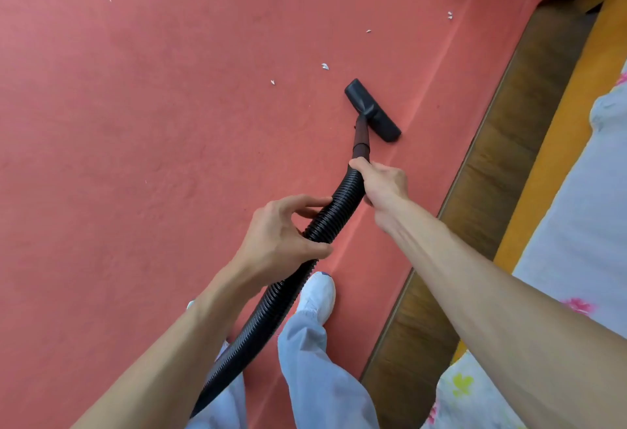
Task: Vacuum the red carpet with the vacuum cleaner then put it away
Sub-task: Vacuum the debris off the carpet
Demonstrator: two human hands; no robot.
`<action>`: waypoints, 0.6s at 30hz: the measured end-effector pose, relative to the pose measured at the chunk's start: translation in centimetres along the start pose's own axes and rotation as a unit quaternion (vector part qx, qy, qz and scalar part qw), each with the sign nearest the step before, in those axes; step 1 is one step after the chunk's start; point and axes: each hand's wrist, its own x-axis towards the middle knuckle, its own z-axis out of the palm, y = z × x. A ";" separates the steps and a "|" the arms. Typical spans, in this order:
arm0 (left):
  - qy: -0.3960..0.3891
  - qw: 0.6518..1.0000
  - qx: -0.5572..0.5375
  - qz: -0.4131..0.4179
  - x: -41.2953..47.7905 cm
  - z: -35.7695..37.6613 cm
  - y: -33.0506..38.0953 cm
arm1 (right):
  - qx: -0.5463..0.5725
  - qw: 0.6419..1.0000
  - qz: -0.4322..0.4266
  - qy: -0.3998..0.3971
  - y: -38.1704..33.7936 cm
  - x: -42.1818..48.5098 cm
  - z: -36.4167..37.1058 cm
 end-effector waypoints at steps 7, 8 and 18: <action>-0.004 0.999 -0.015 -0.028 -2.9 -6.1 0.7 | 0.052 0.998 -0.021 -0.023 -2.8 -4.9 5.2; -0.001 0.999 -0.020 -0.034 -3.5 -7.0 0.5 | 0.046 0.998 -0.026 -0.015 -2.8 -5.4 6.2; 0.023 0.978 -0.192 -0.078 -5.5 -12.4 -5.6 | -0.236 0.968 -0.084 -0.006 -3.6 -7.0 15.7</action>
